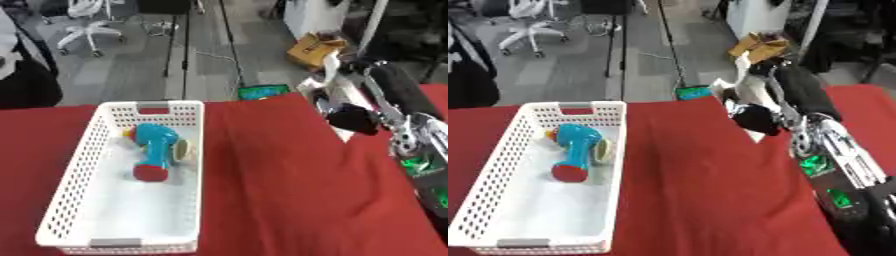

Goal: Pick up objects on the table and place them in the box.

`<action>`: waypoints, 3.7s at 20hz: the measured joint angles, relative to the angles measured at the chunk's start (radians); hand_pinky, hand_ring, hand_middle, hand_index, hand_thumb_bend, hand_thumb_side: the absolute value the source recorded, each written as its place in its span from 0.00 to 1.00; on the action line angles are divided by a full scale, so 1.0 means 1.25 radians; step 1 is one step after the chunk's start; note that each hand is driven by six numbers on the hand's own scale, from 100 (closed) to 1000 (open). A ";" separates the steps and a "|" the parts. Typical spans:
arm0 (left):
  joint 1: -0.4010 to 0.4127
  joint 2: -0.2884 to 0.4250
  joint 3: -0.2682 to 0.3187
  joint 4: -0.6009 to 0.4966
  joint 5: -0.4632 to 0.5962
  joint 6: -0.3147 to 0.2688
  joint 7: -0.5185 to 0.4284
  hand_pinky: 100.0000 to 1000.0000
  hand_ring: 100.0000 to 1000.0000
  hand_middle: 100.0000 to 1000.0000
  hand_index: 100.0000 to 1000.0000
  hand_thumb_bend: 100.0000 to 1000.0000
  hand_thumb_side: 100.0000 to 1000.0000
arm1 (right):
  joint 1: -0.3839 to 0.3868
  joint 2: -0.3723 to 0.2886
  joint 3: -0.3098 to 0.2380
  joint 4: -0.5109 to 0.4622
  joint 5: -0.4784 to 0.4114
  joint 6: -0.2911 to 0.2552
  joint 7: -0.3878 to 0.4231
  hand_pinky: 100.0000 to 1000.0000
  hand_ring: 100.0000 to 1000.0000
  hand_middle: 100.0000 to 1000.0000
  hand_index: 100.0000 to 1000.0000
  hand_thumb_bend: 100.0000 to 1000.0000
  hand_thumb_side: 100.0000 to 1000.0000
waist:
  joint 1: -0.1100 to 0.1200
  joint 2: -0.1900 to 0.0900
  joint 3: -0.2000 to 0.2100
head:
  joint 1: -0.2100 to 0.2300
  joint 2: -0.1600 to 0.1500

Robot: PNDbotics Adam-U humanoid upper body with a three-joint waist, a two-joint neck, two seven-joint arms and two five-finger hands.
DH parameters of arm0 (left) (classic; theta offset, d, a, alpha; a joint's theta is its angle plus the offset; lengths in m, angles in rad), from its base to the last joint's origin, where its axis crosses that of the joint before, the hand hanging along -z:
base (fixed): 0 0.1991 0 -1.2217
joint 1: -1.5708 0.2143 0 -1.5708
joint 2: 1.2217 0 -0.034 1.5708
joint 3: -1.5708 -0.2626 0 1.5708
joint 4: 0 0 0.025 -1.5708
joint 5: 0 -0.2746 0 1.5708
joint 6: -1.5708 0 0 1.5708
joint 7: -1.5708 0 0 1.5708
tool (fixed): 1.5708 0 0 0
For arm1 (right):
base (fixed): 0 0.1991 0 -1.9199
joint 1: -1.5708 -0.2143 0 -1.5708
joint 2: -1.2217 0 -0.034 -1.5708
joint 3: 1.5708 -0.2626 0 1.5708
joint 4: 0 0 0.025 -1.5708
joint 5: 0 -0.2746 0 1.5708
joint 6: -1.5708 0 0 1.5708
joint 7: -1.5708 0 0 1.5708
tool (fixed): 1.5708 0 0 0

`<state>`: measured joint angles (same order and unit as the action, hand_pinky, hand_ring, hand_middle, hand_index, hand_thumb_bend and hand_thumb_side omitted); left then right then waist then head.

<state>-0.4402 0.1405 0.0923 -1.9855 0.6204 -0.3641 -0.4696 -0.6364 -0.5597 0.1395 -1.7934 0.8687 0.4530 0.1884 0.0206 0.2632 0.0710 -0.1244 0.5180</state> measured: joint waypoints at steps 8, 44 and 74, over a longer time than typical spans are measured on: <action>0.001 0.000 -0.002 0.000 0.000 0.005 0.002 0.94 0.89 0.91 0.96 0.00 0.95 | -0.081 0.003 0.024 -0.003 -0.008 -0.012 0.020 0.94 0.88 0.42 0.42 0.00 0.46 | -0.013 -0.005 0.020 | -0.010 0.000; 0.001 -0.029 0.001 0.000 0.009 0.001 0.041 0.94 0.89 0.91 0.96 0.00 0.94 | -0.230 0.201 0.080 0.261 0.058 -0.048 0.072 0.94 0.87 0.44 0.40 0.00 0.47 | -0.007 -0.014 0.179 | -0.132 -0.002; -0.008 -0.042 0.006 0.000 0.003 0.000 0.064 0.94 0.89 0.92 0.95 0.00 0.95 | -0.181 0.268 0.170 0.340 0.105 -0.192 0.166 1.00 0.97 0.87 0.86 0.15 1.00 | -0.009 -0.003 0.196 | -0.145 -0.009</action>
<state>-0.4499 0.0879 0.0996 -1.9855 0.6238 -0.3644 -0.3902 -0.8625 -0.2251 0.3525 -1.3679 0.9999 0.2126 0.3961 0.0099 0.2594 0.3161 -0.3053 0.5073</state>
